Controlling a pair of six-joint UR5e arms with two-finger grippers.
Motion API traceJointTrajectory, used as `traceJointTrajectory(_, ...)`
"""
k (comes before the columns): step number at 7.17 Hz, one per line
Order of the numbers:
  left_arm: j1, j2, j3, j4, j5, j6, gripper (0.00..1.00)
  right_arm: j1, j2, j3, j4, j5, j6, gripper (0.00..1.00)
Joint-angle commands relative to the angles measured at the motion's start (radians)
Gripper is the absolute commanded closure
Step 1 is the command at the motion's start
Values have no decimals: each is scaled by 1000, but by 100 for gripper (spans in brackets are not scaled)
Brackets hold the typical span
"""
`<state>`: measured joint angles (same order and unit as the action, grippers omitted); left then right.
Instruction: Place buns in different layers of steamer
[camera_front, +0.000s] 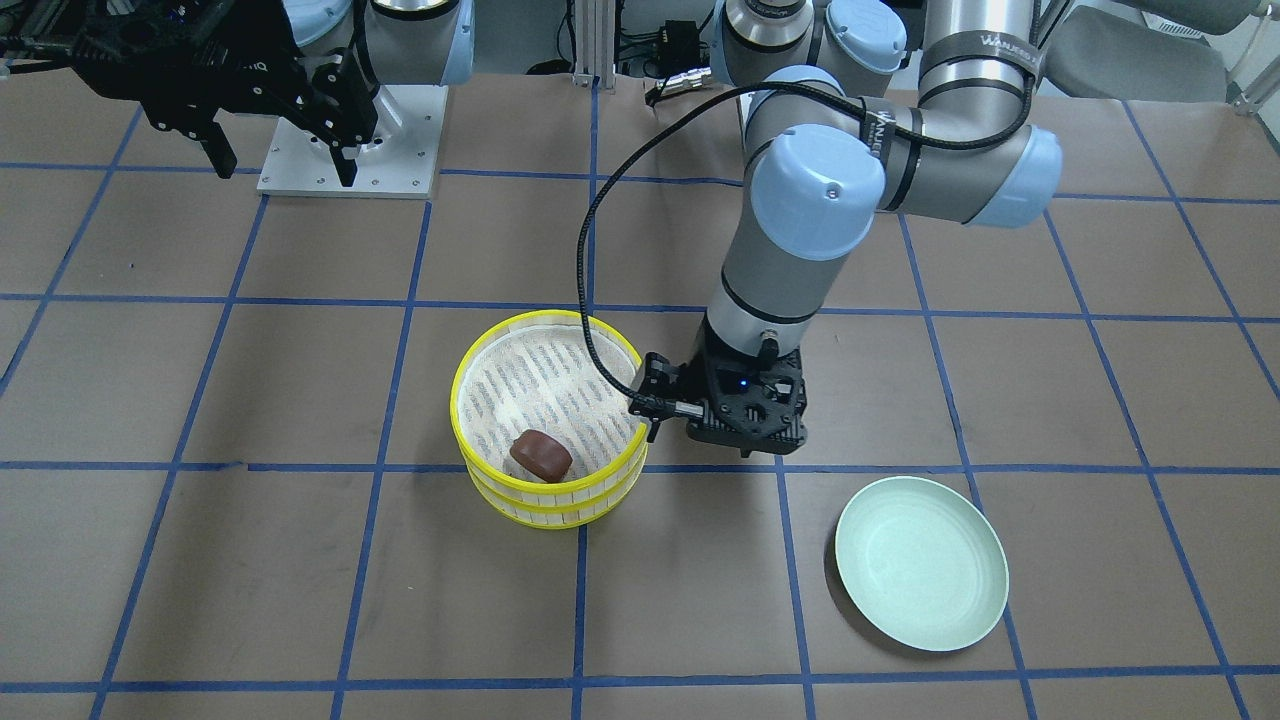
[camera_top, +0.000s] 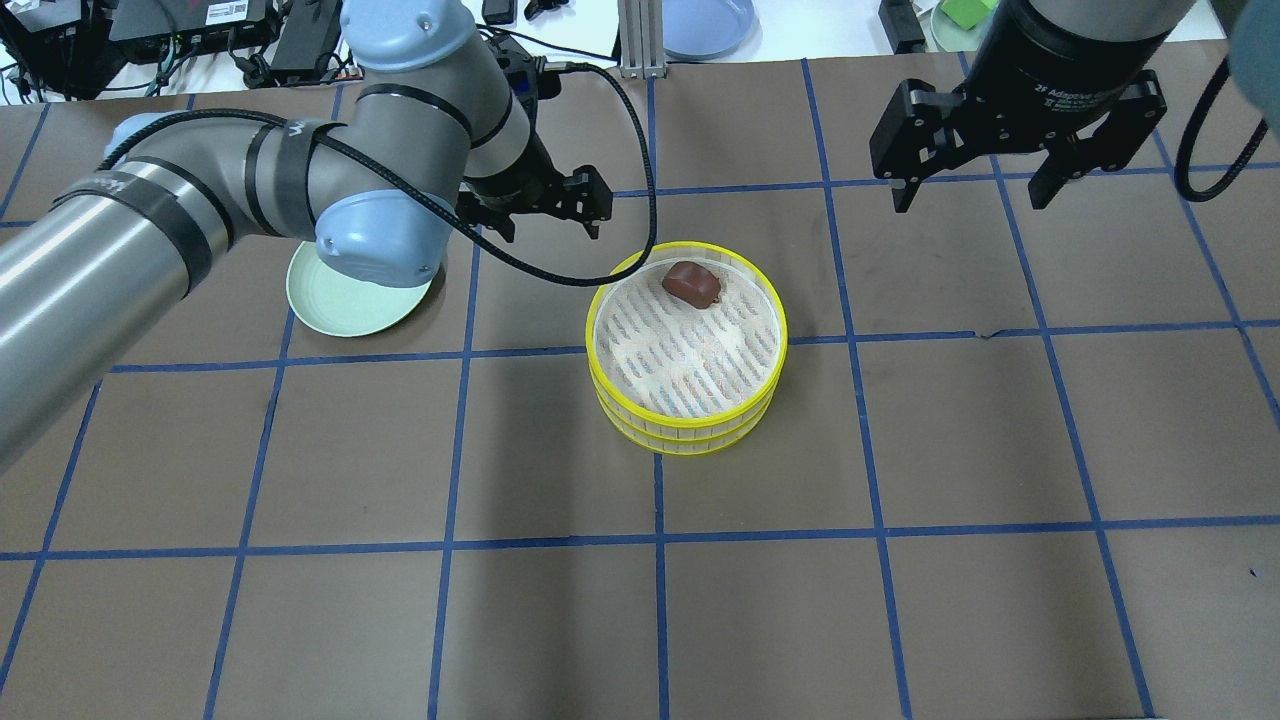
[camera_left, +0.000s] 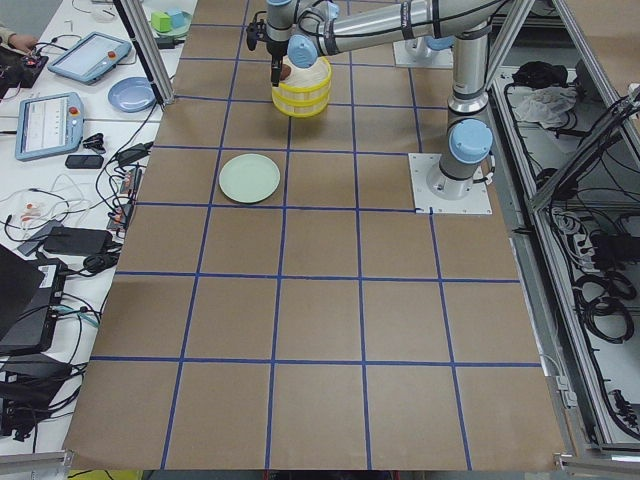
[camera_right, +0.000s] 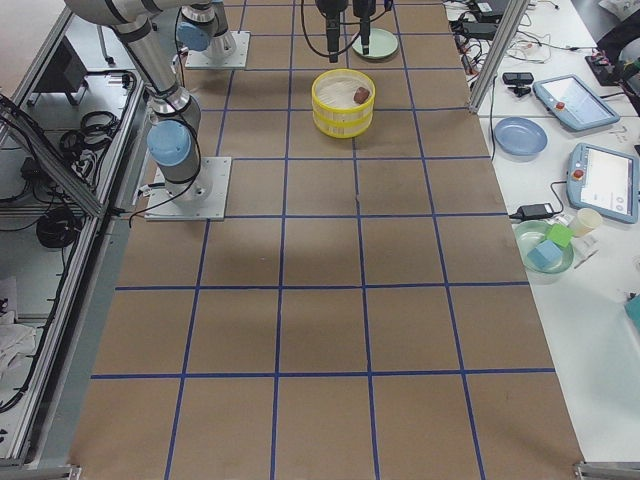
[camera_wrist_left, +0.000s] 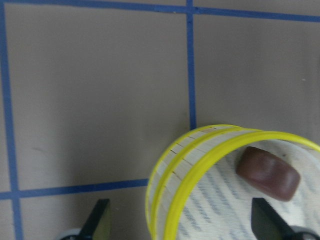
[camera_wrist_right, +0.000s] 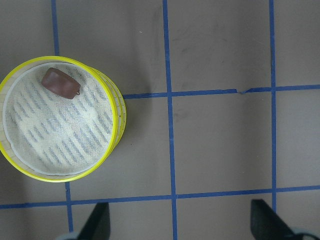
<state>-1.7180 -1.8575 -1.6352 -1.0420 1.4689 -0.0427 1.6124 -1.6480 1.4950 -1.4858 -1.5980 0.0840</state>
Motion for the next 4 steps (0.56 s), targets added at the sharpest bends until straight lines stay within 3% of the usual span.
traceJointTrajectory(1, 122, 62, 36, -169, 10, 175, 0, 1, -3, 1, 1, 4, 2, 0)
traceJointTrajectory(2, 176, 98, 94, -311, 14, 232, 0, 1, -1, 1, 1, 4, 0, 0)
traceJointTrajectory(4, 209, 174, 121, -441, 66, 293, 0, 1, 0, 1, 1, 1, 0, 0)
